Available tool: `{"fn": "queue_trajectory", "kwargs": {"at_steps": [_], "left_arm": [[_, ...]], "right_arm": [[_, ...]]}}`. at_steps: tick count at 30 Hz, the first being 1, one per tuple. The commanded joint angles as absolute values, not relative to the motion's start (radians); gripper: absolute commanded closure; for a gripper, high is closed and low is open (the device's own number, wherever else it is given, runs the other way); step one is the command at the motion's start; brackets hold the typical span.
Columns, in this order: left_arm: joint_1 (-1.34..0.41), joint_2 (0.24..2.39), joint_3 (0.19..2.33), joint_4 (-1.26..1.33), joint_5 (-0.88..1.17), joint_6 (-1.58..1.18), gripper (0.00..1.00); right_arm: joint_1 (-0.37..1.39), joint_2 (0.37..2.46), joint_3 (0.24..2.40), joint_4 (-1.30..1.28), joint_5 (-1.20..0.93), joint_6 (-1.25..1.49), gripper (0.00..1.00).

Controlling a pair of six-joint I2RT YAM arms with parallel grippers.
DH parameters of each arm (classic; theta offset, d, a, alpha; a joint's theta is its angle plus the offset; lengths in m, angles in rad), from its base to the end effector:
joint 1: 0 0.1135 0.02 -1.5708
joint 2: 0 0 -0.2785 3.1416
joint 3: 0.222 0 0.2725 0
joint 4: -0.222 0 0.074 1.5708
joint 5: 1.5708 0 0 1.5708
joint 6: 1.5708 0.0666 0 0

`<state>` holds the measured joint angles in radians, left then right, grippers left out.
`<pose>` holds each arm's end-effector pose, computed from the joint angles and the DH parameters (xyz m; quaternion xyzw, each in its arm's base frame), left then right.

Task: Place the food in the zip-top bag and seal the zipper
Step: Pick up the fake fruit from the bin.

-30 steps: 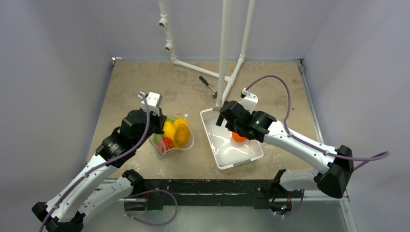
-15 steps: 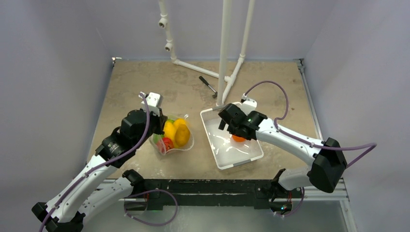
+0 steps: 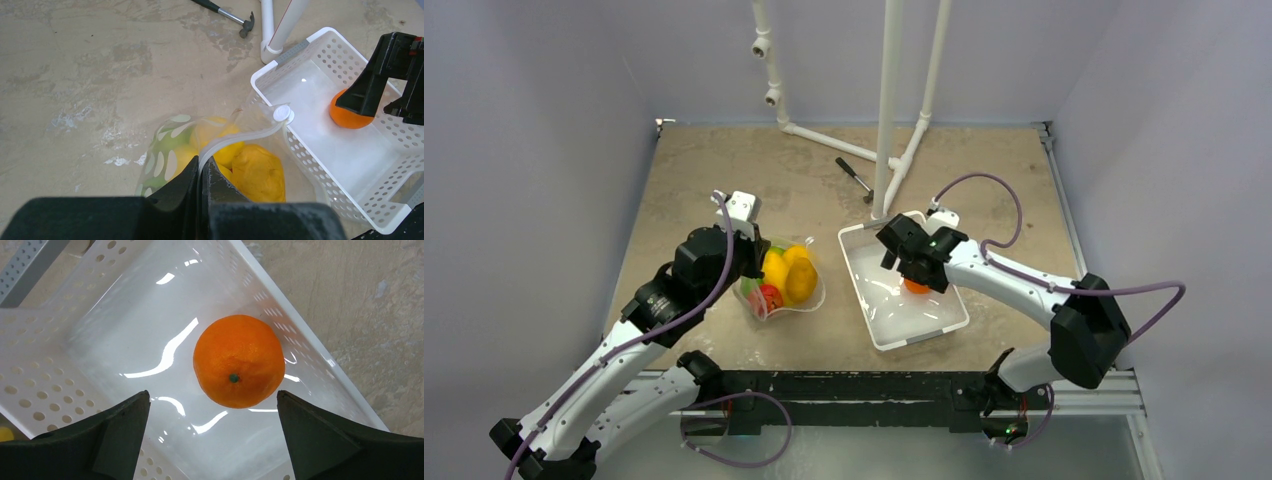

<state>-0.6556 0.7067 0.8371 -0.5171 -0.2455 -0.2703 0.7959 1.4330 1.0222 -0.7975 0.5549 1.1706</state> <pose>0.1623 -0.1044 0.3361 0.0906 0.8214 -0.1564 0.5409 0.2320 0.1867 0.2161 0.2247 0.9203 -0.0051 0.3203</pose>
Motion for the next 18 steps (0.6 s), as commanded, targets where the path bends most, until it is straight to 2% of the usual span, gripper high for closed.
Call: {"fn": "queue_trajectory", "kwargs": {"at_steps": [1, 18], "left_arm": [[-0.657, 0.699, 0.842, -0.465, -0.242, -0.281, 1.0], [-0.658, 0.696, 0.84, -0.466, -0.243, -0.283, 1.0]], "right_arm": [[0.774, 1.442, 1.013, -0.801, 0.573, 1.214, 0.01], [0.745, 1.497, 1.006, -0.789, 0.585, 1.241, 0.01]]}}
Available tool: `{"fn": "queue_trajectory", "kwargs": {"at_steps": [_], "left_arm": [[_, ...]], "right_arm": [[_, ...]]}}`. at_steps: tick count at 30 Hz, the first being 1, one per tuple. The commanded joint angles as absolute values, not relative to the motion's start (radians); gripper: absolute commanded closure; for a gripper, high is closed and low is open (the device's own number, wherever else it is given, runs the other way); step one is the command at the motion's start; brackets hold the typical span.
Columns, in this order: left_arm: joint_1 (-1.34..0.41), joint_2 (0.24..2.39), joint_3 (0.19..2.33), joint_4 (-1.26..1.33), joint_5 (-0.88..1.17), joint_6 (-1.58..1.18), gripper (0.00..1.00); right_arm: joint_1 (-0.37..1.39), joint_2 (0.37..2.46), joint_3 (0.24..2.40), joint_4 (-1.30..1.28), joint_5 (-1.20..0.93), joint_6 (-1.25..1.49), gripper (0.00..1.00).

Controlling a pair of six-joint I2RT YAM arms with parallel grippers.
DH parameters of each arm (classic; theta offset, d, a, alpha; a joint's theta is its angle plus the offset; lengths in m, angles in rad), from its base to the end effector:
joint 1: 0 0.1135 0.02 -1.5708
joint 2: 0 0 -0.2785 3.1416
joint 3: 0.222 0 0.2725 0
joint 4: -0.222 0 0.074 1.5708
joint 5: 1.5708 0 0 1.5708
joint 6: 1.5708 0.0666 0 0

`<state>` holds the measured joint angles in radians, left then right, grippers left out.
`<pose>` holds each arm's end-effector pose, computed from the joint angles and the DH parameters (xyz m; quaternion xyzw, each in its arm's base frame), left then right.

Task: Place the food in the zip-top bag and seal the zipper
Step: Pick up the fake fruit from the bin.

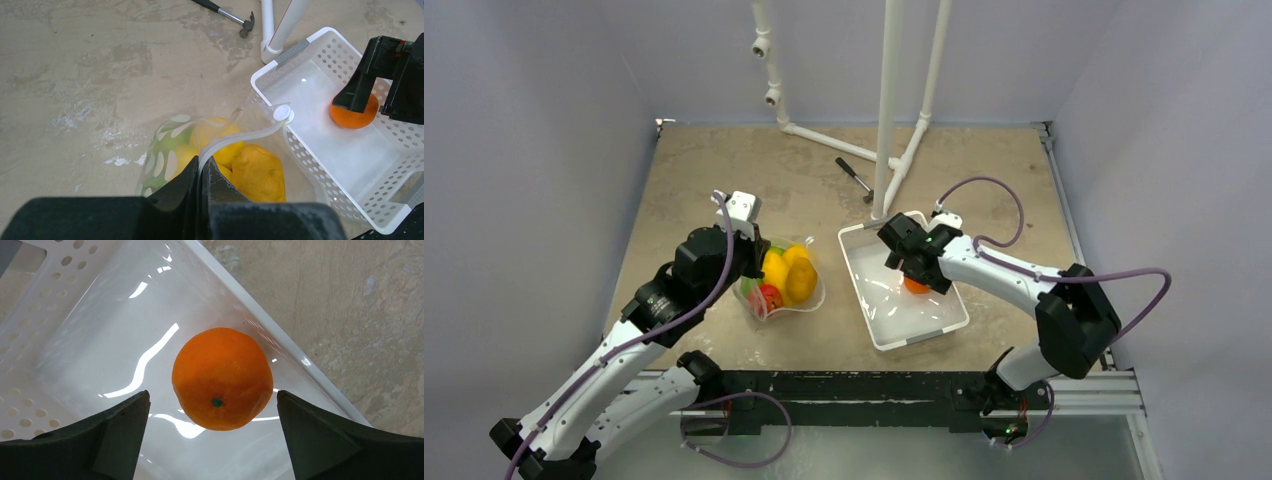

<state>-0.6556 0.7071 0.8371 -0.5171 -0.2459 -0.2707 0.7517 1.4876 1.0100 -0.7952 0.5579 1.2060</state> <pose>0.1624 -0.1044 0.3361 0.0904 0.8215 -0.1563 0.5408 0.2424 0.1783 0.1974 0.2539 0.9171 -0.0335 0.3056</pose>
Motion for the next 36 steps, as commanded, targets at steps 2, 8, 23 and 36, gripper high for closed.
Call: {"fn": "queue_trajectory", "kwargs": {"at_steps": [2, 8, 23, 36], "left_arm": [[-0.657, 0.698, 0.841, -0.466, -0.242, -0.282, 1.0], [-0.658, 0.698, 0.839, -0.466, -0.241, -0.282, 1.0], [-0.658, 0.698, 0.839, -0.47, -0.256, -0.283, 1.0], [-0.658, 0.714, 0.84, -0.471, -0.264, -0.281, 1.0]], "right_arm": [[0.742, 1.5, 1.003, -0.784, 0.591, 1.247, 0.01], [0.728, 1.513, 0.987, -0.747, 0.584, 1.232, 0.05], [0.72, 1.542, 0.978, -0.687, 0.579, 1.19, 0.45], [0.721, 1.436, 1.113, -0.689, 0.58, 1.076, 1.0]]}}
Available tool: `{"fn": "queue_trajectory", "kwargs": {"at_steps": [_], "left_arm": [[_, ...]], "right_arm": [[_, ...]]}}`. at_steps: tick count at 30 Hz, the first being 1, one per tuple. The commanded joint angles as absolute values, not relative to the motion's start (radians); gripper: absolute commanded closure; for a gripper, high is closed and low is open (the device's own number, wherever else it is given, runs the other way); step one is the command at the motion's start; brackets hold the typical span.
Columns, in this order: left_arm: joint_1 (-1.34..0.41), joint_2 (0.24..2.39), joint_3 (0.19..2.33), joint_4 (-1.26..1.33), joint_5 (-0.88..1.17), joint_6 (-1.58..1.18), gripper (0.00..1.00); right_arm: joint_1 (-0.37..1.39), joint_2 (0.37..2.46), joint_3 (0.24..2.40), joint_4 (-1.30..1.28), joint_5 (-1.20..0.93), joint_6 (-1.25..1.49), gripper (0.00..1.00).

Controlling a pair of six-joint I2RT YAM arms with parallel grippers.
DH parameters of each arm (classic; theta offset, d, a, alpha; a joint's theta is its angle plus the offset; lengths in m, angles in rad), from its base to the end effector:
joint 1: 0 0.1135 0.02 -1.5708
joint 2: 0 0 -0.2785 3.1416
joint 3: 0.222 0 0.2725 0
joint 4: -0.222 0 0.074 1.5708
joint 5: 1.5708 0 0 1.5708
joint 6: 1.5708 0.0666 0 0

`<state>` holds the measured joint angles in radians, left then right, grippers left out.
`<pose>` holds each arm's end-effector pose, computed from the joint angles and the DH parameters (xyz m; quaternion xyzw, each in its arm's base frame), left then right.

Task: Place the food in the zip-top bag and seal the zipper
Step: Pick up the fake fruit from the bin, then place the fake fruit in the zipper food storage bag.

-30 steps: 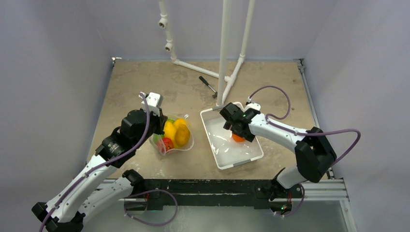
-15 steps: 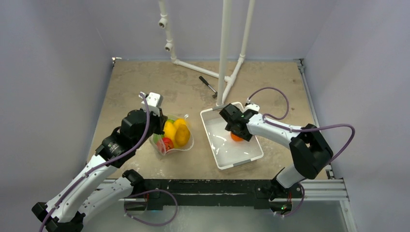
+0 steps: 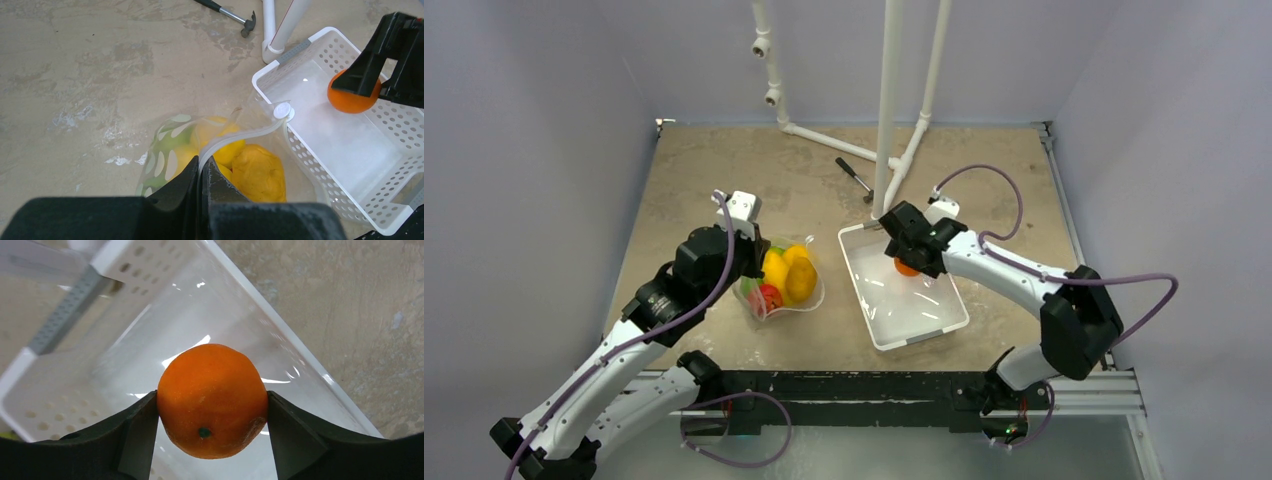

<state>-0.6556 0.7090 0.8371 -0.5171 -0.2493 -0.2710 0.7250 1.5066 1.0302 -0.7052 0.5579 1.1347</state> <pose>0.1628 -0.1045 0.3357 0.0895 0.8220 -0.1547 0.5407 0.2594 0.1827 0.2021 0.2440 0.9126 -0.0125 0.3277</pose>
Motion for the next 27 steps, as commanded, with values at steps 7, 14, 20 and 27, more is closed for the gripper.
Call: {"fn": "queue_trajectory", "kwargs": {"at_steps": [7, 14, 20, 27], "left_arm": [[-0.658, 0.716, 0.839, -0.472, -0.265, -0.279, 1.0], [-0.657, 0.716, 0.84, -0.47, -0.262, -0.279, 1.0], [-0.658, 0.73, 0.839, -0.47, -0.261, -0.279, 1.0], [-0.657, 0.73, 0.838, -0.472, -0.274, -0.278, 1.0]], "right_arm": [[0.726, 1.325, 1.144, -0.571, 0.47, 0.921, 1.0], [0.731, 1.186, 1.16, -0.43, 0.314, 0.77, 1.0], [0.762, 1.111, 1.118, -0.302, 0.191, 0.689, 1.0], [0.873, 1.113, 1.137, -0.252, 0.189, 0.651, 1.0]]}}
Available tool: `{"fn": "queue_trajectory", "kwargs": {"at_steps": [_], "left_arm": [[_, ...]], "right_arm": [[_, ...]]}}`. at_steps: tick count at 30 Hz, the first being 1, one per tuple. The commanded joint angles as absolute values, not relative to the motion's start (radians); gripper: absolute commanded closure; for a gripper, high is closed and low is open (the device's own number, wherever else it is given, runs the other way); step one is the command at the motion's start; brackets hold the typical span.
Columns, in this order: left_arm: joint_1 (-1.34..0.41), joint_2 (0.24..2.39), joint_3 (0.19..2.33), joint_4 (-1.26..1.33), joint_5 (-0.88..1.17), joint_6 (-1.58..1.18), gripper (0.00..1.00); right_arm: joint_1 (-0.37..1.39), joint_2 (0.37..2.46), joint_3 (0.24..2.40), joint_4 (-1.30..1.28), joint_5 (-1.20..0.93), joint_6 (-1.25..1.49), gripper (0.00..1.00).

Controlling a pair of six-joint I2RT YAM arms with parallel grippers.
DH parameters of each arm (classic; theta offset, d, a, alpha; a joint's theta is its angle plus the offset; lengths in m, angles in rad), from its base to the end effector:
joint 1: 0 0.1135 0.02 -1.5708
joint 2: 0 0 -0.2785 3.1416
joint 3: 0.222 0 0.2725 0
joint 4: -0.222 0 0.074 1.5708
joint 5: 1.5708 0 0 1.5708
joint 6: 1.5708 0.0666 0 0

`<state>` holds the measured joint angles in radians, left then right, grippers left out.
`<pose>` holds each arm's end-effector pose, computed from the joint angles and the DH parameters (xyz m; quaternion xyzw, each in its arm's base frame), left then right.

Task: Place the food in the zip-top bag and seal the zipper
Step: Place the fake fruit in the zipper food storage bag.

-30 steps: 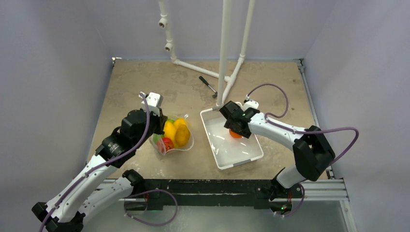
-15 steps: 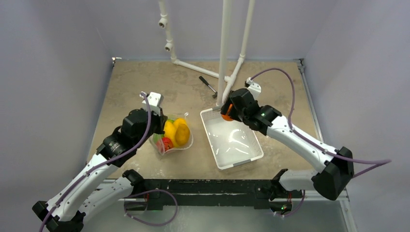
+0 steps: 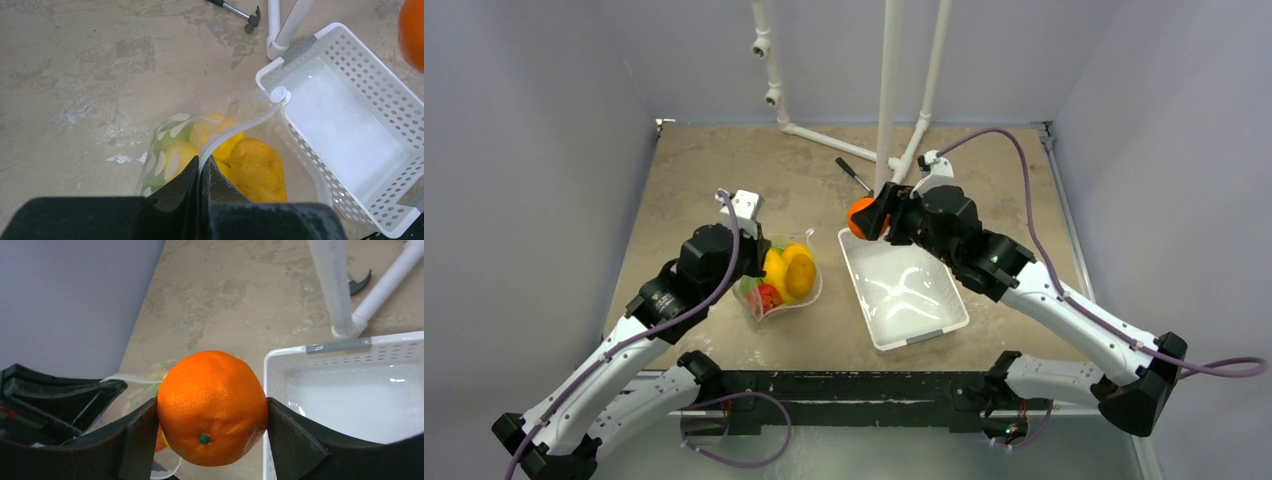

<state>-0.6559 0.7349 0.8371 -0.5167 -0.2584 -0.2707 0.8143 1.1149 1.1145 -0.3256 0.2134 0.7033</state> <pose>0.1676 -0.1075 0.3313 0.0899 0.8286 -0.1457 0.5330 0.2127 0.2048 0.3789 0.0172 0.8101 0.3361 0.4802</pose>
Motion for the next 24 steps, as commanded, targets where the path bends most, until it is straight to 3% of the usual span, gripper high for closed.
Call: {"fn": "queue_trajectory", "kwargs": {"at_steps": [1, 11, 24], "left_arm": [[-0.658, 0.73, 0.838, -0.472, -0.276, -0.278, 1.0], [-0.658, 0.739, 0.835, -0.472, -0.288, -0.278, 1.0], [-0.658, 0.739, 0.834, -0.474, -0.295, -0.278, 1.0]], "right_arm": [[0.893, 1.118, 1.143, -0.245, 0.195, 0.649, 1.0], [1.01, 1.167, 1.137, -0.15, 0.202, 0.632, 1.0], [1.16, 1.396, 1.233, -0.098, 0.265, 0.602, 1.0]]}}
